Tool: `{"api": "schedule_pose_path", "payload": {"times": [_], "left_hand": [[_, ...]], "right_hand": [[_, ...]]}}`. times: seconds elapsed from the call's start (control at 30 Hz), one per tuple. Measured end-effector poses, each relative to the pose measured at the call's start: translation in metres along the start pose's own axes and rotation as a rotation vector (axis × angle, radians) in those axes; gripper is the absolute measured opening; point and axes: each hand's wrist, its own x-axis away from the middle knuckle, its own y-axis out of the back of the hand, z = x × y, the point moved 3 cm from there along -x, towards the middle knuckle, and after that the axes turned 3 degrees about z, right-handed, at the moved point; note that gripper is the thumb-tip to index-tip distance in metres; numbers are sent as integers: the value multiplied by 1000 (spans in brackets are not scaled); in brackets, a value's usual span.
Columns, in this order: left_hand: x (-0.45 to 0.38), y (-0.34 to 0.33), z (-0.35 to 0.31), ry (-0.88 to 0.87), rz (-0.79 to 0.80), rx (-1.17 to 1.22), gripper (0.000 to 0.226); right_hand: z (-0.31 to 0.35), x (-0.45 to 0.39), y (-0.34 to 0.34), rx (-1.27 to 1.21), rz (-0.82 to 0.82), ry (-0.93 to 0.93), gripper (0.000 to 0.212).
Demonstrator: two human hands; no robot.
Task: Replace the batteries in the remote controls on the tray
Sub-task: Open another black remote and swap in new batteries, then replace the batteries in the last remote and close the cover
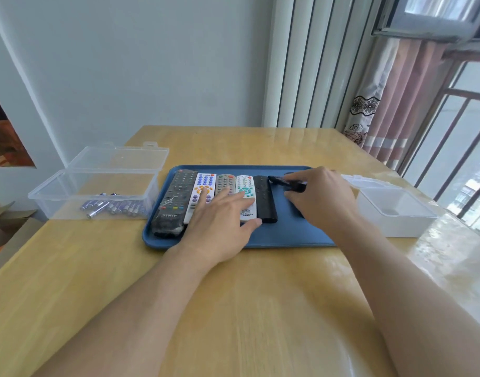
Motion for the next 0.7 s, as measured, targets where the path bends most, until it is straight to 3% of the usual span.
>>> {"api": "schedule_pose_path", "payload": {"times": [0.13, 0.23, 0.47, 0.7], "left_hand": [[0, -4, -1, 18, 23, -7, 55], [-1, -5, -2, 20, 6, -1, 56], [-3, -10, 0, 24, -13, 3, 57], [-3, -10, 0, 18, -21, 8, 58]], "right_hand": [[8, 6, 2, 333, 74, 100, 28], [13, 12, -3, 435, 162, 159, 22], [18, 19, -3, 469, 218, 187, 23], [10, 14, -11, 293, 356, 144, 35]]}}
